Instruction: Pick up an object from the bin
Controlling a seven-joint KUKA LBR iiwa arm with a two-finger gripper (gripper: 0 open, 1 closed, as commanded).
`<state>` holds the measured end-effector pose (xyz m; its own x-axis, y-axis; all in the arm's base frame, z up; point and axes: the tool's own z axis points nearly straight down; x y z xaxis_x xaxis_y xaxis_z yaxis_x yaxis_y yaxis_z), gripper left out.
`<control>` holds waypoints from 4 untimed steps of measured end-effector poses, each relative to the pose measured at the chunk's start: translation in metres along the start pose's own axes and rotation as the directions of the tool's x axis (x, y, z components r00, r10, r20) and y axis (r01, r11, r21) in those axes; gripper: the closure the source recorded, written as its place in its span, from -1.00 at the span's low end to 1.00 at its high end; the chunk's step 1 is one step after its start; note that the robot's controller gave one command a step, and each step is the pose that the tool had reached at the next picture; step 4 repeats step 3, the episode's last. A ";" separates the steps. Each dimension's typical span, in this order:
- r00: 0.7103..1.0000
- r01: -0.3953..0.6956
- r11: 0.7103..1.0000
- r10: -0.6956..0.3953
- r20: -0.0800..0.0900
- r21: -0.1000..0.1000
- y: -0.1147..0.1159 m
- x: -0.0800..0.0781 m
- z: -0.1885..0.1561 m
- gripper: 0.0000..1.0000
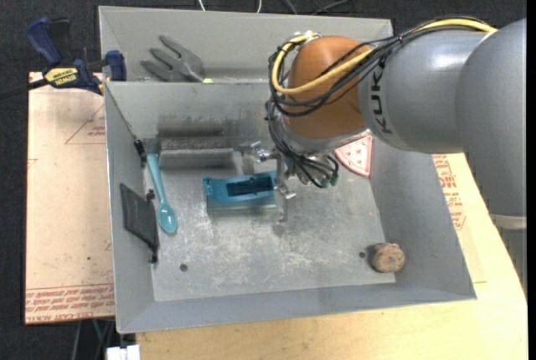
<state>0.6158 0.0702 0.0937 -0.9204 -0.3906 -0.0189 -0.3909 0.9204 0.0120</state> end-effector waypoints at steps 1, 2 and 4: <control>1.000 0.020 1.000 -0.020 0.006 0.001 0.009 0.000 0.022 1.00; 1.000 0.020 1.000 -0.020 0.006 0.000 0.009 0.000 0.022 1.00; 0.999 0.039 0.999 -0.039 -0.006 -0.002 0.008 -0.005 -0.029 1.00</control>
Offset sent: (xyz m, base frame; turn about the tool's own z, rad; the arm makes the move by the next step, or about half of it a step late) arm 0.0000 0.0000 0.0000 0.0000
